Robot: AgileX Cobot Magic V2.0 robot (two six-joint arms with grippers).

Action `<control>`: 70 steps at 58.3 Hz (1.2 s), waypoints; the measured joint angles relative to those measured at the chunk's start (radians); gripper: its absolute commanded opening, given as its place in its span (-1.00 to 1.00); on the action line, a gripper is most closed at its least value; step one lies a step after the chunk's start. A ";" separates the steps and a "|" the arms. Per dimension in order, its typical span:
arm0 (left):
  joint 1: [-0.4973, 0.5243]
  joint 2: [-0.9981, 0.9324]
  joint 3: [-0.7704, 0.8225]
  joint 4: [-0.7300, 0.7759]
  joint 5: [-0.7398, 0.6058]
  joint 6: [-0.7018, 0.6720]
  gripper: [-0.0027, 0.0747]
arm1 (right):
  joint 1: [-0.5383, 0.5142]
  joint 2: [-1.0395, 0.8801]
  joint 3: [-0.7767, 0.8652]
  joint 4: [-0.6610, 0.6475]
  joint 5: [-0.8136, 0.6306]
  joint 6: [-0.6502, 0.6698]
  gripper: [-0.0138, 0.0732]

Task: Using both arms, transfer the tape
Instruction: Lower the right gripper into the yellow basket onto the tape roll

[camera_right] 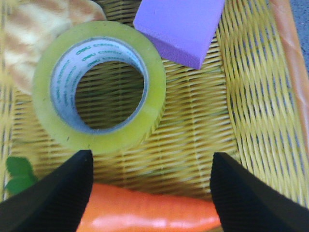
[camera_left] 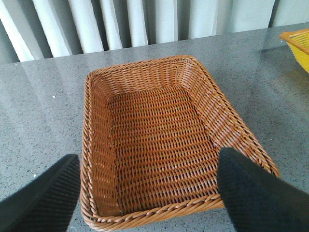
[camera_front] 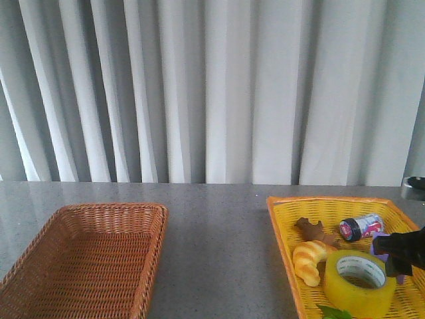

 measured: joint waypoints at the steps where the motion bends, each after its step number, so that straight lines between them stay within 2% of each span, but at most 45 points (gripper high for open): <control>1: 0.000 0.000 0.000 0.000 0.000 0.000 0.49 | 0.000 0.012 -0.017 -0.003 0.009 0.001 0.44; 11: 0.000 0.000 0.000 0.000 0.000 0.000 0.49 | 0.000 0.146 -0.124 -0.008 0.053 0.004 0.44; 26: 0.000 0.000 0.000 0.000 0.000 0.000 0.49 | 0.000 0.284 -0.185 -0.010 0.061 0.004 0.41; 38: 0.000 0.000 0.000 0.000 0.000 0.000 0.49 | 0.000 0.354 -0.185 -0.010 0.026 0.009 0.18; 50: 0.000 0.000 0.000 0.000 0.000 0.000 0.49 | 0.000 0.363 -0.185 -0.004 0.003 0.011 -0.26; 56: 0.000 0.000 0.000 0.000 0.000 0.000 0.49 | 0.000 0.363 -0.185 -0.004 0.000 0.012 -0.42; 61: 0.000 0.000 0.000 0.000 0.000 0.000 0.49 | 0.000 0.363 -0.185 -0.007 0.001 0.011 -0.48; 70: 0.000 0.000 0.000 0.000 0.000 0.000 0.49 | 0.000 0.353 -0.185 -0.007 0.003 0.011 -0.48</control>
